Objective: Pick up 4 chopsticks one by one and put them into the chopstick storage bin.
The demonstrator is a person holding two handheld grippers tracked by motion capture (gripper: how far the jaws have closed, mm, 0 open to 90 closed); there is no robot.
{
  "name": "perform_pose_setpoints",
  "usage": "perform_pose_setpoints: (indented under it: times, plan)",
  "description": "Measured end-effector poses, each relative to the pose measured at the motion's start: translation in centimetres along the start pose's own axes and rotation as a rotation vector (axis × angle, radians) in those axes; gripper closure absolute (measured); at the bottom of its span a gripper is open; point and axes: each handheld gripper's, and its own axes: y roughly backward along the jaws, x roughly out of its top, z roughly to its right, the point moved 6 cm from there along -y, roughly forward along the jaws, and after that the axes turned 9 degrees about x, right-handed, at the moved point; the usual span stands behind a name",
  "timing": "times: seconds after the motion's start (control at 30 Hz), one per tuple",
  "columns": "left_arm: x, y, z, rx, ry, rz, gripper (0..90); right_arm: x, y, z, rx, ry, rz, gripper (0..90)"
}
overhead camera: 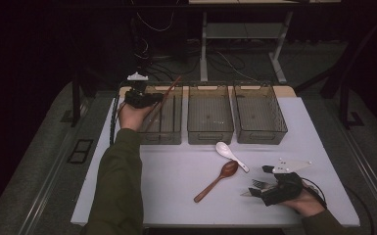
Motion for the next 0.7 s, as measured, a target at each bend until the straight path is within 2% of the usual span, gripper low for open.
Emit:
perform_pose_setpoints:
  times: [0.13,0.33,0.37,0.57,0.7]
  plan:
    - [0.1,-1.0,-0.1,0.007,0.011,0.002,83.5,0.0,0.0,0.0,0.000,-0.003,0.005,2.9]
    - [-0.5,-2.3,-0.4,0.031,0.019,-0.030,83.5,0.0,0.1,0.0,0.003,0.000,0.008,2.9]
    - [-0.6,-2.5,-0.5,0.039,0.012,-0.040,83.4,0.0,0.1,0.0,0.004,0.000,0.008,2.9]
    - [-0.9,-3.1,-0.7,0.057,0.029,-0.043,83.4,0.0,0.1,0.0,0.006,-0.001,0.010,2.9]
    - [-1.3,-3.4,-0.8,0.069,0.019,-0.067,83.2,0.1,0.1,0.0,0.006,-0.002,0.010,2.9]
